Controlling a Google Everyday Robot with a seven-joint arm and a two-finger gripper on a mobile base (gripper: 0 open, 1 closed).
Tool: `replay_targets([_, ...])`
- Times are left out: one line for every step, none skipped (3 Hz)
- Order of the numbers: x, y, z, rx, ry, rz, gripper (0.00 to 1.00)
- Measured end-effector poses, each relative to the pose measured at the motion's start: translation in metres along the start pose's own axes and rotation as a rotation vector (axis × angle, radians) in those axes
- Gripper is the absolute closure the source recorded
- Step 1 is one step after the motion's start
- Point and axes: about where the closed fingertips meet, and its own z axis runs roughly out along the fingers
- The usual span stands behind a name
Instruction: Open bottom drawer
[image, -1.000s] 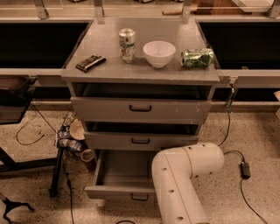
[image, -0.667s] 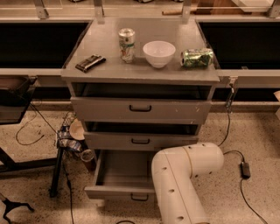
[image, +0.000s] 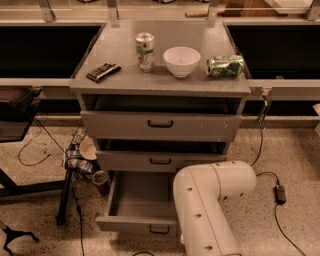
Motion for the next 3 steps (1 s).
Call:
replay_targets([0.013,0.01,0.005,0.001,0.014,-0.017,0.0])
replay_targets([0.018,0.01,0.006,-0.001,0.017,-0.016,0.0])
replay_targets([0.029,0.012,0.01,-0.007,0.018,-0.007,0.0])
